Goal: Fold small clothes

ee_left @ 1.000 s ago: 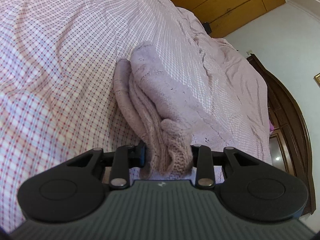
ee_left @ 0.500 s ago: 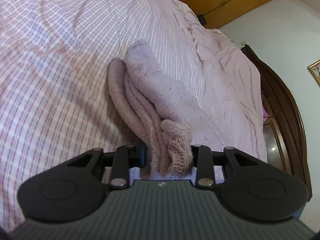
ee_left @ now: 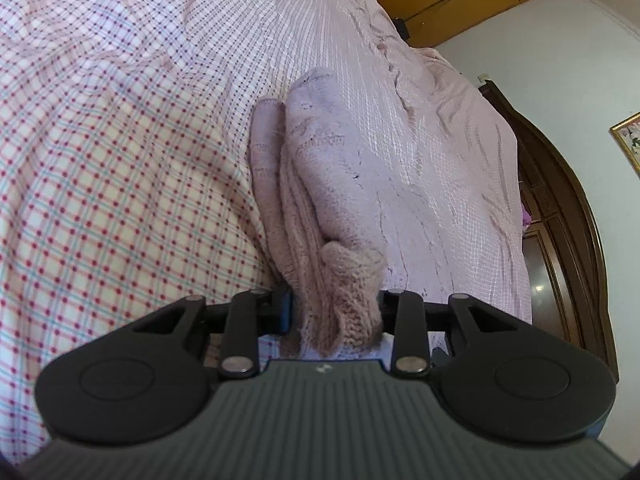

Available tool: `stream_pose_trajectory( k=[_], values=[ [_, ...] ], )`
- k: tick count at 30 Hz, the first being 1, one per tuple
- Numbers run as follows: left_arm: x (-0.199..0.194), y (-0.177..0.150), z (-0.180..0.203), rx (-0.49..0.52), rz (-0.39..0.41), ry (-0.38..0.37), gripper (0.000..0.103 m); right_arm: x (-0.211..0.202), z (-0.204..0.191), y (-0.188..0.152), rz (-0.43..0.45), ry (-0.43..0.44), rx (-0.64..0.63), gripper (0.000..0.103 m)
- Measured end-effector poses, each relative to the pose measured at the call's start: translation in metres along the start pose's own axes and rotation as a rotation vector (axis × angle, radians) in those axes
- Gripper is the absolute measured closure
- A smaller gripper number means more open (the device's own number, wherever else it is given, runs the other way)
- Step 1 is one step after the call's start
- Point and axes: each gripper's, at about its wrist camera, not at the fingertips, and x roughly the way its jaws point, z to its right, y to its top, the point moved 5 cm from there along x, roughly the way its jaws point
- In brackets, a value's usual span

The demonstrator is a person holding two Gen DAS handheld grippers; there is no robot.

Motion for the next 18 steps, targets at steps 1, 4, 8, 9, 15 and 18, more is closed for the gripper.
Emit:
stream_pose_trajectory(
  k=[1,4,8,9,15,18],
  values=[
    [0.000,0.001,-0.003,0.002,-0.003,0.001,0.067,0.001,0.000,-0.001,0.003,-0.005,-0.007,0.082],
    [-0.002,-0.003,-0.005,0.005,-0.004,0.013,0.065,0.001,-0.001,-0.002,0.011,-0.003,-0.016,0.082],
    [-0.008,-0.012,-0.001,0.022,0.003,0.047,0.063,0.000,0.001,-0.005,0.010,0.007,-0.024,0.082],
    [-0.005,-0.018,0.001,0.025,0.007,0.054,0.062,-0.002,0.003,-0.004,0.009,0.007,-0.027,0.082],
    [-0.027,-0.041,0.016,0.070,0.068,0.134,0.062,-0.008,0.002,-0.001,0.000,0.012,-0.006,0.082],
    [-0.052,-0.052,0.034,0.148,0.100,0.214,0.065,-0.024,-0.005,-0.003,0.002,-0.008,-0.027,0.082]
  ],
)
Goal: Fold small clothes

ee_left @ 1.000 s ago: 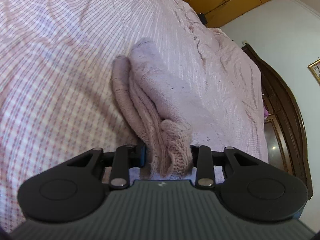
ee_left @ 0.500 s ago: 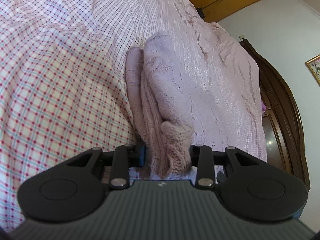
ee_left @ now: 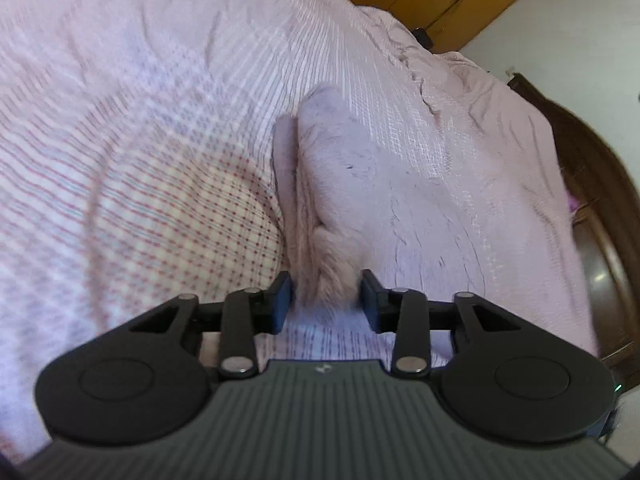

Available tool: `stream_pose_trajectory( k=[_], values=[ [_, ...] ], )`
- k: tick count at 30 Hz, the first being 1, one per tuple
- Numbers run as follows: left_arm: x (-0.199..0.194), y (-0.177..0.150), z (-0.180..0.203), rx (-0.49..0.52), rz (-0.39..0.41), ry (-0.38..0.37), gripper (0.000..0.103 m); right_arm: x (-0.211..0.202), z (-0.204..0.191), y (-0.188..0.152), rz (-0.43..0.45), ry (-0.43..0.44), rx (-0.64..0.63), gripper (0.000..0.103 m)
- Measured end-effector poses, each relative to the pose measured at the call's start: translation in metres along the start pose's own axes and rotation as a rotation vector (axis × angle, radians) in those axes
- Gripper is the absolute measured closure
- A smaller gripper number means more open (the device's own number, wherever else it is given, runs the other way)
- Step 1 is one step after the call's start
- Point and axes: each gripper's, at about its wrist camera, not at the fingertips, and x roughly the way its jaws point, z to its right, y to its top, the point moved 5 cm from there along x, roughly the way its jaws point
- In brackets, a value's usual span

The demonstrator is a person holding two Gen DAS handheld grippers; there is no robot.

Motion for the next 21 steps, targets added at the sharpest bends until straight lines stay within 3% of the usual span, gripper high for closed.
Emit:
stream_pose_trajectory(
  k=[4,10,14,19,21],
  values=[
    [-0.044,-0.007,0.015,0.105,0.053,0.078,0.064,-0.024,-0.007,-0.004,0.013,-0.038,-0.035,0.083],
    [-0.086,-0.003,0.039,0.270,0.149,0.160,0.048,-0.054,-0.035,-0.009,0.058,-0.082,-0.133,0.083],
    [-0.105,0.001,0.054,0.312,0.204,0.129,0.047,-0.073,-0.072,-0.015,0.095,-0.080,-0.274,0.083],
    [-0.129,0.001,0.077,0.383,0.300,0.104,0.032,-0.104,-0.126,-0.028,0.192,-0.048,-0.476,0.083],
    [-0.137,-0.002,0.086,0.423,0.359,0.118,0.031,-0.111,-0.143,-0.033,0.227,-0.037,-0.547,0.082]
  ],
)
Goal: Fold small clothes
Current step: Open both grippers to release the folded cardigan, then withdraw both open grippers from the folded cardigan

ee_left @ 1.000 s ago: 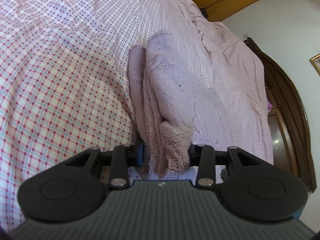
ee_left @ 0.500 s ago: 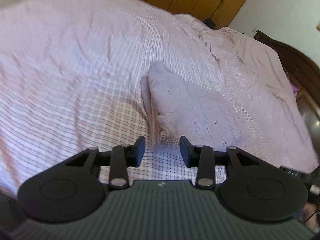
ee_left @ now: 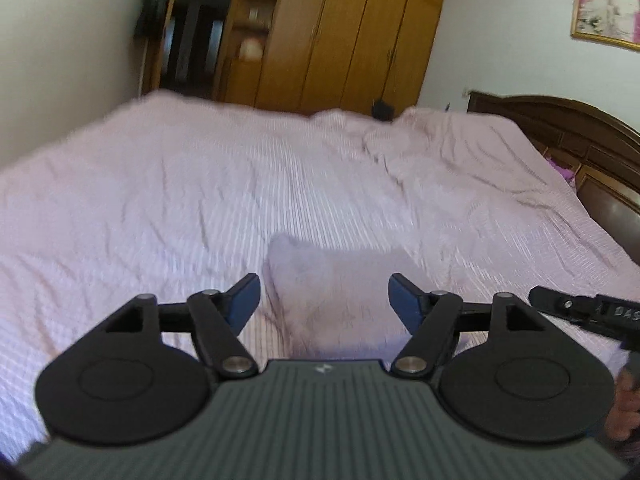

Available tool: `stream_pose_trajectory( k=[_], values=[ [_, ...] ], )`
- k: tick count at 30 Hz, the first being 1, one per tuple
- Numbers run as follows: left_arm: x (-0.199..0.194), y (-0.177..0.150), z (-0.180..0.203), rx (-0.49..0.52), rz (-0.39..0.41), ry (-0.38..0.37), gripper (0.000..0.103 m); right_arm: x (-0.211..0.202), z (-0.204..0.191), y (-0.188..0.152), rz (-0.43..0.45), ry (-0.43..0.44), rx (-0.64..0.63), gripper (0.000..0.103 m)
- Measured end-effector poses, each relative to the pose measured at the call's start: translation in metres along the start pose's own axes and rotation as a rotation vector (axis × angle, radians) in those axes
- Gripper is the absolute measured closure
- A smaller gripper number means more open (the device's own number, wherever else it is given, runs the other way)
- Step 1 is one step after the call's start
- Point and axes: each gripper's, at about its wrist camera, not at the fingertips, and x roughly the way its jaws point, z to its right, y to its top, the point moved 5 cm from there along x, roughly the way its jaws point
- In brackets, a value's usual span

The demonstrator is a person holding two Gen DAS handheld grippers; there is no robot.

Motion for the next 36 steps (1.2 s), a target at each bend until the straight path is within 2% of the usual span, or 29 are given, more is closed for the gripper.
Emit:
stream_pose_trajectory(
  k=[2,6,7,8,9,10,13,14,16,17,24,27,30,34,36],
  values=[
    [-0.006,0.001,0.006,0.032,0.040,0.011,0.031,-0.006,-0.015,0.004,0.034,0.010,-0.073,0.082],
    [-0.008,-0.001,0.014,0.045,0.090,-0.019,0.026,-0.013,-0.033,0.003,0.103,-0.057,-0.226,0.080],
    [-0.008,-0.001,0.015,0.045,0.099,-0.017,0.024,-0.012,-0.033,0.002,0.109,-0.065,-0.235,0.070],
    [-0.007,-0.002,0.015,0.051,0.109,-0.013,0.015,-0.012,-0.033,0.001,0.110,-0.065,-0.233,0.063],
    [-0.007,-0.001,0.016,0.061,0.117,-0.012,0.006,-0.012,-0.033,0.000,0.112,-0.057,-0.231,0.050],
    [-0.005,-0.002,0.017,0.073,0.126,-0.004,0.005,-0.011,-0.033,-0.002,0.116,-0.048,-0.237,0.041],
    [0.004,-0.006,0.018,0.106,0.133,0.028,0.004,-0.006,-0.031,-0.008,0.148,-0.069,-0.277,0.023],
    [0.010,-0.008,0.018,0.113,0.128,0.025,0.004,-0.003,-0.030,-0.011,0.151,-0.077,-0.292,0.020],
    [0.023,-0.014,0.018,0.118,0.113,0.013,0.004,0.008,-0.027,-0.017,0.157,-0.097,-0.321,0.004],
    [0.030,-0.019,0.017,0.121,0.102,0.004,0.004,0.014,-0.024,-0.020,0.158,-0.109,-0.335,0.000],
    [0.085,-0.054,0.012,0.113,0.018,-0.020,0.004,0.068,0.008,-0.050,0.057,-0.143,-0.351,0.000],
    [0.101,-0.069,0.006,0.101,0.013,-0.010,0.004,0.086,0.023,-0.061,0.052,-0.164,-0.367,0.000],
    [0.112,-0.080,0.001,0.108,0.011,0.013,0.004,0.100,0.039,-0.074,0.061,-0.156,-0.360,0.000],
    [0.116,-0.090,-0.005,0.122,-0.018,0.046,0.004,0.112,0.055,-0.089,-0.018,-0.146,-0.328,0.000],
    [0.114,-0.090,-0.009,0.106,-0.018,0.038,0.004,0.111,0.054,-0.088,-0.014,-0.108,-0.303,0.000]
  ],
)
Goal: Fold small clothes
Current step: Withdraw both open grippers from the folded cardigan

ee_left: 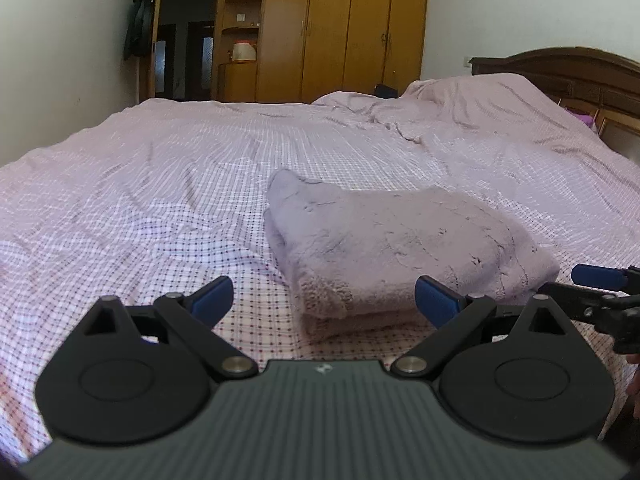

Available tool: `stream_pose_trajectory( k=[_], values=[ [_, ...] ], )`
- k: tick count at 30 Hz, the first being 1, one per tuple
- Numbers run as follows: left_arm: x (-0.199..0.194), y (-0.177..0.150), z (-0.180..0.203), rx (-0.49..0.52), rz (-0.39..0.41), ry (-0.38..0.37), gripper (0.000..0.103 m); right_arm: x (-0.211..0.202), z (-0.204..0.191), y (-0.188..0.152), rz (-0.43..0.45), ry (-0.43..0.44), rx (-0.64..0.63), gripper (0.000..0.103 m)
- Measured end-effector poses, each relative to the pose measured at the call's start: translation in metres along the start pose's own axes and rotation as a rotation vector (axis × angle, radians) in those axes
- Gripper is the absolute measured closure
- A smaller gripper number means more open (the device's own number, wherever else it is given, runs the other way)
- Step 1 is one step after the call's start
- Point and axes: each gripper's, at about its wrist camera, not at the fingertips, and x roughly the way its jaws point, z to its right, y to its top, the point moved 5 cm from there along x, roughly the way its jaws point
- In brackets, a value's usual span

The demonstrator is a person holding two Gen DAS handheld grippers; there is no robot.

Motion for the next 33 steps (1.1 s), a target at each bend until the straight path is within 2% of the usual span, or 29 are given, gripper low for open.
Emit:
stream_pose_trajectory(
  k=[6,27,33],
  values=[
    [0.001,-0.005,0.000,-0.003,-0.012,-0.003,0.004,-0.005,-0.009,0.000,0.024,-0.005,-0.059,0.000],
    [0.001,-0.009,0.002,0.013,-0.018,-0.002,0.004,-0.012,-0.014,-0.005,0.006,0.006,-0.066,0.000],
    [0.002,-0.010,0.004,0.013,-0.023,-0.016,0.004,-0.009,-0.014,-0.007,-0.004,0.040,-0.049,0.000]
  ],
)
